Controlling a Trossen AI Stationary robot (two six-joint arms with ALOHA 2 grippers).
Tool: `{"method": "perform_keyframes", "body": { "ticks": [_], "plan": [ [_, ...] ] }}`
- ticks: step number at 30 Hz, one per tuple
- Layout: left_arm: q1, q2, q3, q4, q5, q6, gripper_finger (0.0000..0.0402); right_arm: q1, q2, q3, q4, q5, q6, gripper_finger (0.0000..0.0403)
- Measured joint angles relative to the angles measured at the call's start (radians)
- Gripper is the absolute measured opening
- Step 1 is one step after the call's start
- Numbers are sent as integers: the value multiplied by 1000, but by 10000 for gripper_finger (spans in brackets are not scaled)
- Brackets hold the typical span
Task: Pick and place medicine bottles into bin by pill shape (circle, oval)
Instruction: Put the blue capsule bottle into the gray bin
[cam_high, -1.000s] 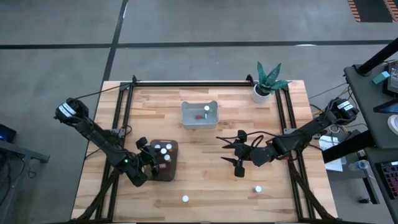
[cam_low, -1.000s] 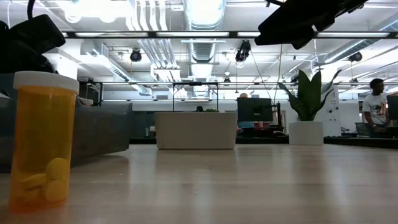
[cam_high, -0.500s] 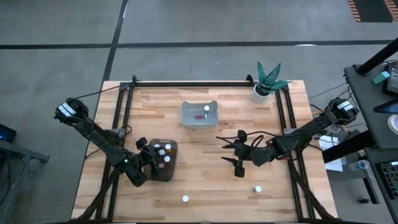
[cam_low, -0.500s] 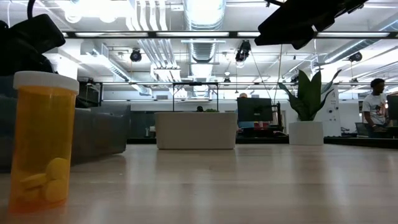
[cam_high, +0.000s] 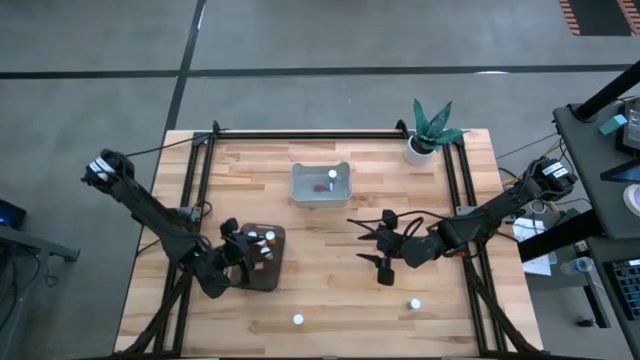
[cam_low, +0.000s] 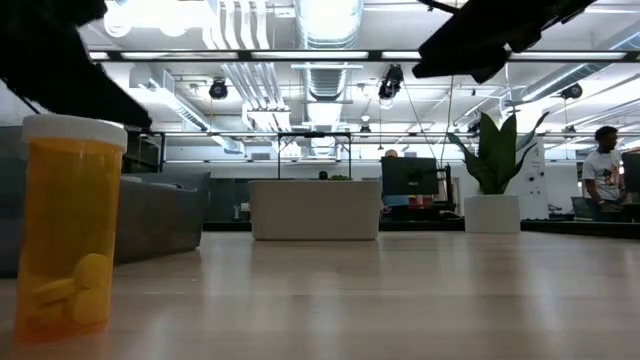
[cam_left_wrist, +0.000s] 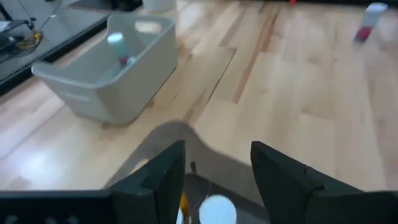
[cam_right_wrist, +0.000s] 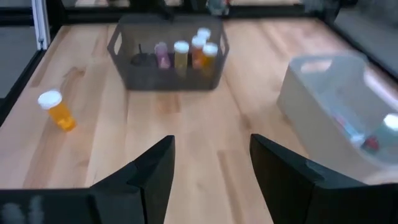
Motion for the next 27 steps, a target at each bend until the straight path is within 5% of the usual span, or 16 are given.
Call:
{"method": "perform_keyframes", "body": {
  "ticks": [8,15,27],
  "plan": [
    [1,-67,67,30,-38,169,166,0,-1,65,-254,-181,240,201],
    [4,-75,97,243,-104,491,166,6,-1,121,-426,-406,518,201],
    [25,-75,105,720,-111,1103,167,92,-1,309,-804,-437,939,201]
  ]
}}
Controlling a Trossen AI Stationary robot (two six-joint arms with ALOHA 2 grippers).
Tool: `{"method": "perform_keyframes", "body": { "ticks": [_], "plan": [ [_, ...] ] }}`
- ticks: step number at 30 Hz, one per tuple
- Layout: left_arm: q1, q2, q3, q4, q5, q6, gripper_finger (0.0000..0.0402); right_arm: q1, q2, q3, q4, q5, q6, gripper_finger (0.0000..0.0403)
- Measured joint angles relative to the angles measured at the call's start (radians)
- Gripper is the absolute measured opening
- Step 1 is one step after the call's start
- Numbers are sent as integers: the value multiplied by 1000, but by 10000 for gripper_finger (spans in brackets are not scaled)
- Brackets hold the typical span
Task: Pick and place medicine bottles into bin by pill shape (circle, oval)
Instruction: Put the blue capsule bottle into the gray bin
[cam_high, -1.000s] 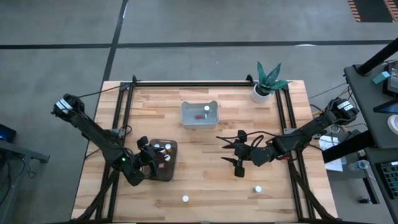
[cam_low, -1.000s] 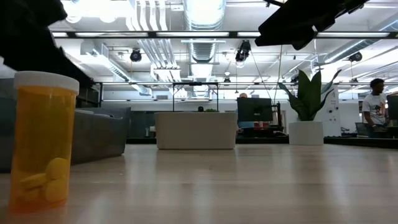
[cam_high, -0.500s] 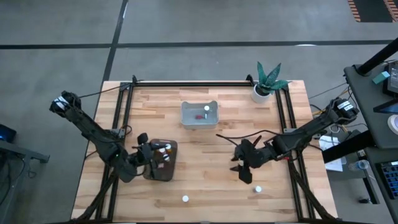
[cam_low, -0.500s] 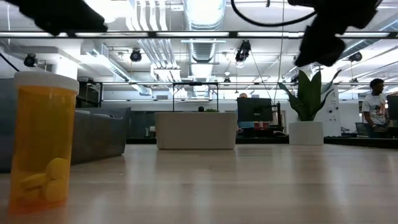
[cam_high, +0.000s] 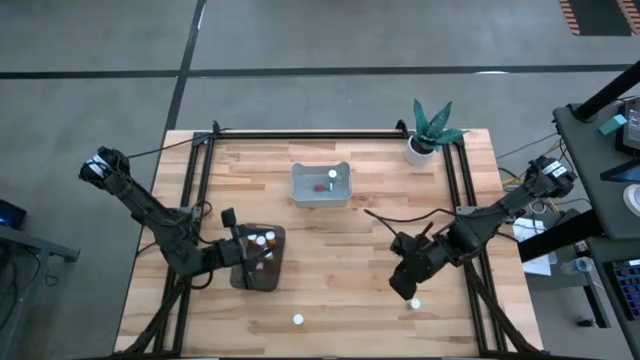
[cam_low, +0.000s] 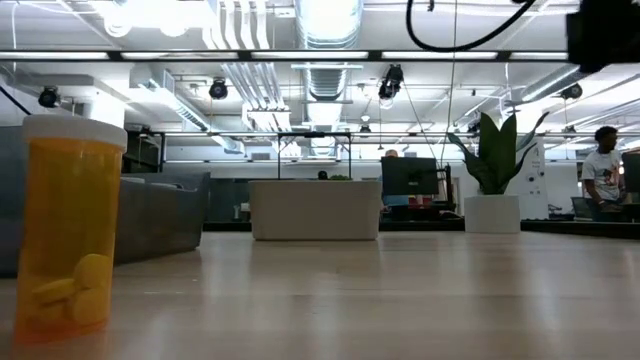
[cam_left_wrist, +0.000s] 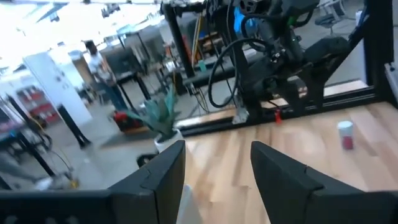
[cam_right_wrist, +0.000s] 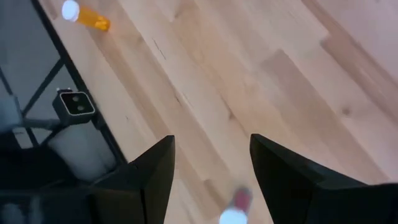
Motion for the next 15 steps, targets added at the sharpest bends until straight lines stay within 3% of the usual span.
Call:
{"method": "perform_keyframes", "body": {
  "ticks": [6,15],
  "plan": [
    [32,0,1,125,1,159,167,18,7,78,-132,-7,208,201],
    [87,0,0,143,2,214,167,77,133,172,-190,-98,383,201]
  ]
}}
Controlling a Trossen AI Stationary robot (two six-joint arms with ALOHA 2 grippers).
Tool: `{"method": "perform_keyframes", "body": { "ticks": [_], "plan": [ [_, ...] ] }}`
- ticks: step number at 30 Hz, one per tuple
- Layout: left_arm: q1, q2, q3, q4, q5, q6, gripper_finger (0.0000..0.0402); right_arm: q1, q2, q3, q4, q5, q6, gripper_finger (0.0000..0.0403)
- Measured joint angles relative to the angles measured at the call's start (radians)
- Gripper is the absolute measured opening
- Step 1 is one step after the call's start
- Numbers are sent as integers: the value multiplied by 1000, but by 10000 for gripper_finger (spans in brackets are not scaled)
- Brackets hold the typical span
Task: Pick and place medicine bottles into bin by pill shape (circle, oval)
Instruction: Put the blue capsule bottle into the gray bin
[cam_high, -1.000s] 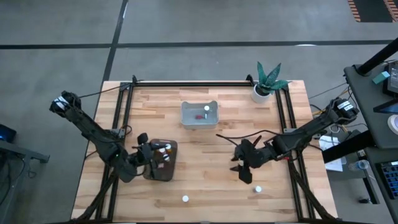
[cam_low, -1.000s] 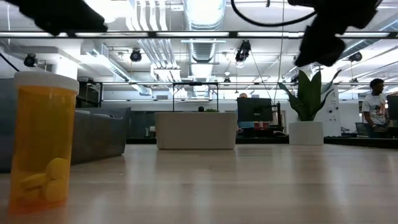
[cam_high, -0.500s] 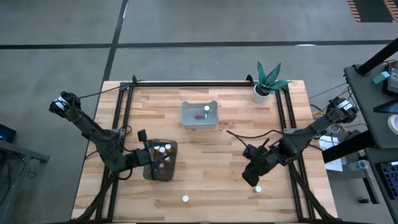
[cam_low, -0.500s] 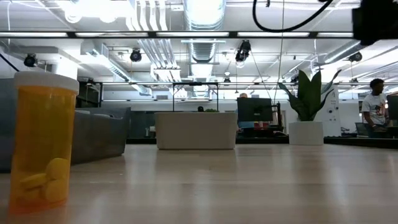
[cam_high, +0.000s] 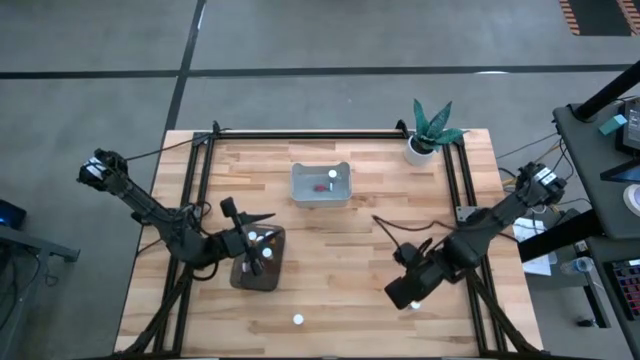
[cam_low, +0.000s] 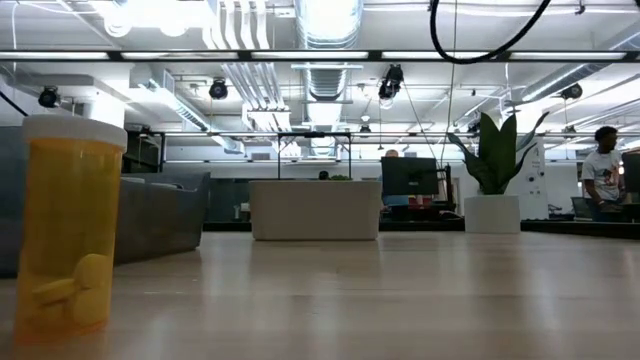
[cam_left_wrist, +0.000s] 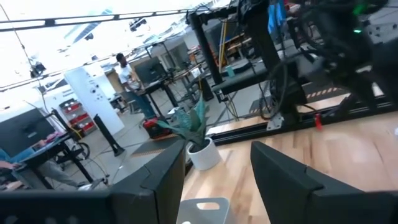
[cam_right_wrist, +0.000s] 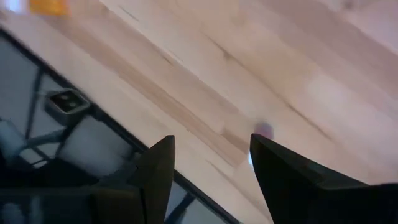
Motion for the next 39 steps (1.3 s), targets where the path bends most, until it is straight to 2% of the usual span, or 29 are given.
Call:
{"method": "perform_keyframes", "body": {
  "ticks": [5,11,23,39],
  "plan": [
    [-1,5,-6,0,0,-3,167,48,81,14,-68,-76,128,201],
    [-1,26,-6,-2,0,-3,167,108,138,10,-120,-83,213,201],
    [-1,35,-7,-4,-1,1,167,124,153,-2,-139,-75,252,201],
    [-1,34,-7,-7,-3,3,167,128,153,-162,133,-75,301,201]
  ]
}}
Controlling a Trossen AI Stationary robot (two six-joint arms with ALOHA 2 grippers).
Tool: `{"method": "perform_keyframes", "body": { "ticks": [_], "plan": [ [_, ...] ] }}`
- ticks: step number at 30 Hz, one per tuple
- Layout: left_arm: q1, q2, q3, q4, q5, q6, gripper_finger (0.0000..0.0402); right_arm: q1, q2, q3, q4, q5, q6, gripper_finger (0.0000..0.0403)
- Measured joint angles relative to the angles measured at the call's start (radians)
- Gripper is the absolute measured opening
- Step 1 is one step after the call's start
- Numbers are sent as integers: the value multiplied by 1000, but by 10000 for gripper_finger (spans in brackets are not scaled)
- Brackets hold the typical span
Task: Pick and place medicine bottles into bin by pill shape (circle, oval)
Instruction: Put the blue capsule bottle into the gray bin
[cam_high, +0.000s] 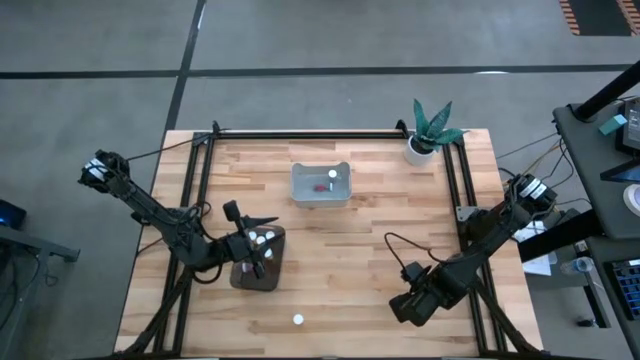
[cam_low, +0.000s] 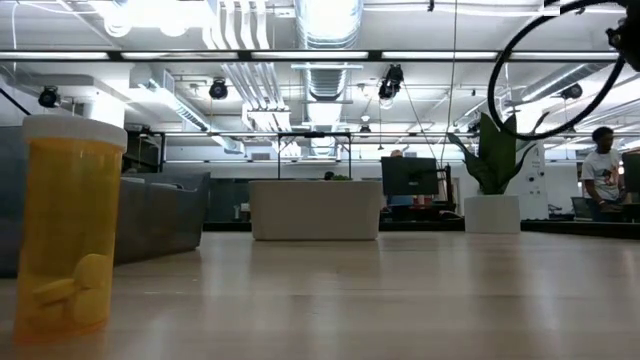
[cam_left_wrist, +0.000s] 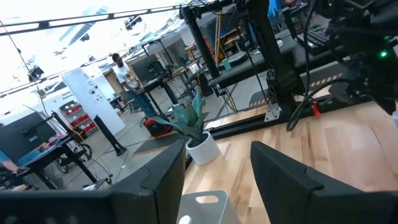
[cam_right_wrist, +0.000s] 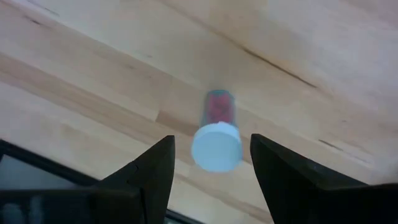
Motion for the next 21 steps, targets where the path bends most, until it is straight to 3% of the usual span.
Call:
{"method": "perform_keyframes", "body": {
  "ticks": [8,21],
  "plan": [
    [0,0,0,0,-4,0,167,0,0,-29,28,-1,0,190],
    [0,-1,0,-1,-4,0,167,0,0,-29,41,-1,9,104]
  ]
}}
